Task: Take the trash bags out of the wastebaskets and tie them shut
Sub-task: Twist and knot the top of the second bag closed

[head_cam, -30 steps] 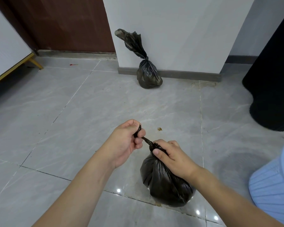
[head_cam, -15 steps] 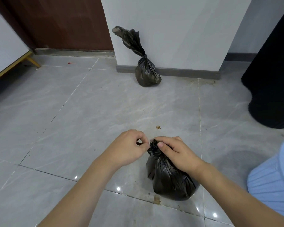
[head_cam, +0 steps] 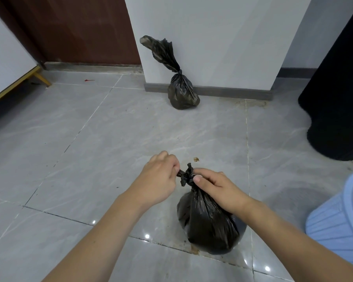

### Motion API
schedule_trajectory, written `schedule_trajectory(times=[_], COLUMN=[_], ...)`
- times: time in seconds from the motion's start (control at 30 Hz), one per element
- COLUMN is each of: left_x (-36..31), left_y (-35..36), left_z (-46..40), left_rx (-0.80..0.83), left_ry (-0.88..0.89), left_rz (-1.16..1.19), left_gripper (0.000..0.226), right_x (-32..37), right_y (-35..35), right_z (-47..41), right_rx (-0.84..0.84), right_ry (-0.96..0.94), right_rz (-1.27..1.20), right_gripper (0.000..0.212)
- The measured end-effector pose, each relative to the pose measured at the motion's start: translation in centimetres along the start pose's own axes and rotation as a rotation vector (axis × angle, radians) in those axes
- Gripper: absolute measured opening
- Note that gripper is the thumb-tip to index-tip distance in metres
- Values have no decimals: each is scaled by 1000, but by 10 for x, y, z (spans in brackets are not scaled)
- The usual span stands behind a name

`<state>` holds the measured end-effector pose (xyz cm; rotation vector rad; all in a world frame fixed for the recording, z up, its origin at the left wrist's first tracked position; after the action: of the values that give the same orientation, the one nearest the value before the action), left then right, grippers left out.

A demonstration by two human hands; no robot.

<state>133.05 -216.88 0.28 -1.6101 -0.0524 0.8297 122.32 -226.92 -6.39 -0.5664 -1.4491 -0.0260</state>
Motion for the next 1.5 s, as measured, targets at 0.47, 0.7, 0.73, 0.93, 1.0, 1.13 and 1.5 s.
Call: schedule_trajectory(times=[0.47, 0.7, 0.73, 0.93, 1.0, 1.13, 1.5], left_x=[-7, 14, 20, 21, 14, -5, -42], left_y=[1, 1, 7, 96, 116, 132, 92], left_z=[7, 9, 12, 38, 35, 27, -33], left_rx=[-79, -112, -102, 304, 342, 367, 297], left_ry=[49, -164, -216, -454, -424, -310, -396], left_rz=[-216, 567, 647, 533, 429, 236, 432], left_gripper=[15, 22, 34, 98, 72, 44, 31], right_x=[10, 18, 17, 5, -1, -6, 55], right_y=[5, -7, -10, -23, -29, -42, -103], right_z=[-2, 3, 3, 2, 2, 8, -36], right_rx=[56, 3, -10, -23, 3, 27, -363], right_ry=[-33, 35, 45, 127, 172, 261, 171], right_rz=[328, 102, 137, 424, 649, 612, 221], right_gripper=[25, 7, 8, 26, 27, 16, 7])
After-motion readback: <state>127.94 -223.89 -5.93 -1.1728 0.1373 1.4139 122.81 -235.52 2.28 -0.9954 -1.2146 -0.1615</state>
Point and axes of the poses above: each hand's wrist, its own z-axis away from the middle knuckle, its own y-axis out of the palm, x = y × z, the point moved 7 cm from there along -z, towards the middle knuckle, and after that the axes turned 4 degrees about -x, right-handed, at the moved point
